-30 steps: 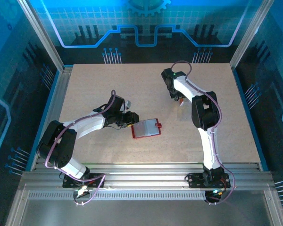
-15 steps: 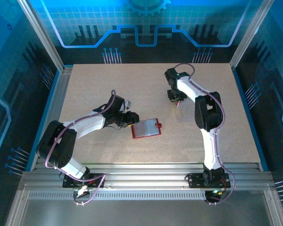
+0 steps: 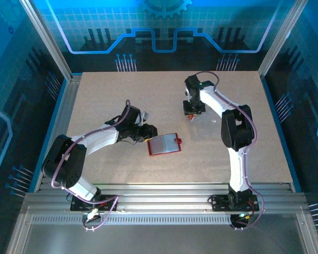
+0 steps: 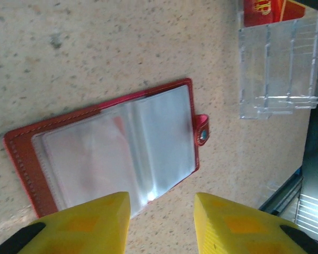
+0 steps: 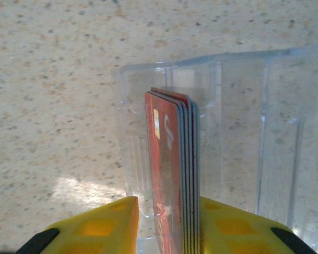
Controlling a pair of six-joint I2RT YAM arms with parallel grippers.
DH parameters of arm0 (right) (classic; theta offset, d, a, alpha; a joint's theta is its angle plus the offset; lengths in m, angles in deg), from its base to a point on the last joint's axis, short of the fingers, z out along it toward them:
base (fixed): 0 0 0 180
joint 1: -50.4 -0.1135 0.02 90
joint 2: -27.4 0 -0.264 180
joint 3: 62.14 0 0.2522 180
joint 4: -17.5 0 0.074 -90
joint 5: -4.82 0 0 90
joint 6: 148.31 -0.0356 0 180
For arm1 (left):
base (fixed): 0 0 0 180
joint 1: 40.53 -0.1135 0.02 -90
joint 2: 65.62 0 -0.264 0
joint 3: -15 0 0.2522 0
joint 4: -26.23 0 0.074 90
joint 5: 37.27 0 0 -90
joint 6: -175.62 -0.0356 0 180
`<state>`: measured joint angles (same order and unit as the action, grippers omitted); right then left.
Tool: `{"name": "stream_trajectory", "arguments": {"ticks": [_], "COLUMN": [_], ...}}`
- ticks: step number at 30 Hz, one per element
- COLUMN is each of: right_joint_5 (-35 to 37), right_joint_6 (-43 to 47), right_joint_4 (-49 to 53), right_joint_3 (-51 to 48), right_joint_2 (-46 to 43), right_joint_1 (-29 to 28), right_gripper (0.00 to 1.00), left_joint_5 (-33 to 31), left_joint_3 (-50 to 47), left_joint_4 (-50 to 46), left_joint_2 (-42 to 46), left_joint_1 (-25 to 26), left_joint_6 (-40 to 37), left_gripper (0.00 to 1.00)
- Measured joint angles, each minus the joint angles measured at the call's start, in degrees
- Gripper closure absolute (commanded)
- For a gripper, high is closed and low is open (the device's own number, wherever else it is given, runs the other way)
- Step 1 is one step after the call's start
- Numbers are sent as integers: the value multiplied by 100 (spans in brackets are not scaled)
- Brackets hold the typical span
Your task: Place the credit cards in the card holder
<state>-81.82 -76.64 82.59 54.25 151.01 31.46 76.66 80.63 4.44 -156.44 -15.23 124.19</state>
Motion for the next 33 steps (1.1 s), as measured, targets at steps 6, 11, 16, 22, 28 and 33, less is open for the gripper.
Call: {"name": "stream_trajectory", "arguments": {"ticks": [6,11,16,22,28,33], "right_joint_5": [-516,-553,-426,133,592,649], "right_joint_6": [44,87,127,125,103,79], "right_joint_4": [-35,-11,28,232,361,378], "right_joint_3": [11,35,44,72,295,339], "right_joint_2": [-39,-39,-39,-39,-28,-20], "right_joint_1": [81,85,9,-302,-535,-540], "right_gripper": [64,63,62,63,62,63], "left_joint_5": [236,446,584,592,590,595], "left_joint_3": [439,752,973,1023,1023,1025], "left_joint_4": [374,728,925,1010,1001,1010], "left_joint_2": [-516,-1158,-1508,-1530,-1530,-1530], "left_joint_1": [83,92,92,98,103,87], "left_joint_6": [256,627,918,984,1001,1062], "left_gripper": [70,72,73,73,72,73]}}
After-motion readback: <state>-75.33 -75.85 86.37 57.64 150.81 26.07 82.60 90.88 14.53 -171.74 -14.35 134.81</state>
